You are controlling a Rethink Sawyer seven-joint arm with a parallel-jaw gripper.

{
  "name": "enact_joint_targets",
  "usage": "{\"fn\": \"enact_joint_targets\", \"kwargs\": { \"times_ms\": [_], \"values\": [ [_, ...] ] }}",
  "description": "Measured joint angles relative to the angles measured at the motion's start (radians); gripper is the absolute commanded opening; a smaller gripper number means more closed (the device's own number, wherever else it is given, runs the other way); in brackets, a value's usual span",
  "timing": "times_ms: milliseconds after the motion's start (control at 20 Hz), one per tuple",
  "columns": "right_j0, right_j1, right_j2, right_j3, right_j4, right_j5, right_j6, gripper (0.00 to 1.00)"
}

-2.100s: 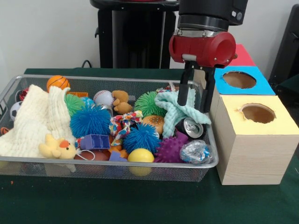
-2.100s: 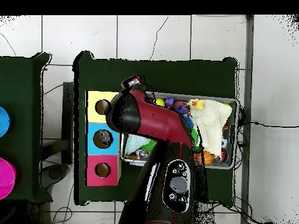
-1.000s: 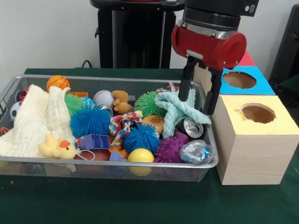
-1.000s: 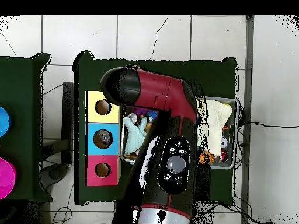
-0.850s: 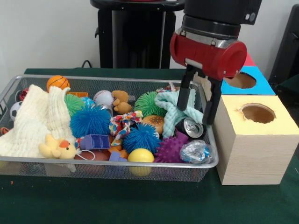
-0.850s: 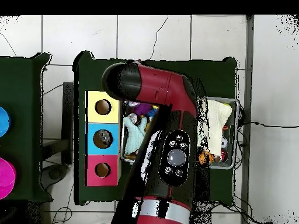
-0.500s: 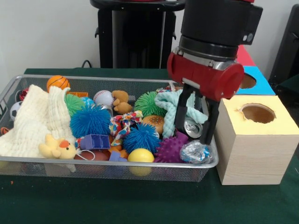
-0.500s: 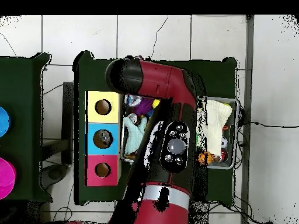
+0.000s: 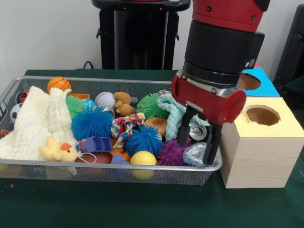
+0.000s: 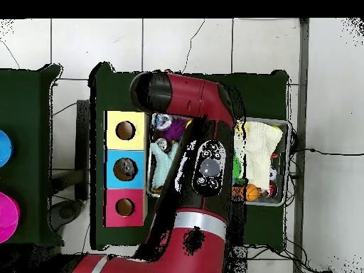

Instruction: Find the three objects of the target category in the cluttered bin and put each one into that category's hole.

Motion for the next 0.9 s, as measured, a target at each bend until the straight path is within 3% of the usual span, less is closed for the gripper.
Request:
{"fn": "enact_joint_targets", "kwargs": {
  "times_ms": [450, 900],
  "values": [
    [0.003, 0.05, 0.0, -0.001, 0.006, 0.018, 0.0, 1.0],
    [0.003, 0.098, 0.0, -0.001, 0.014, 0.189, 0.0, 1.0]
  ]
}}
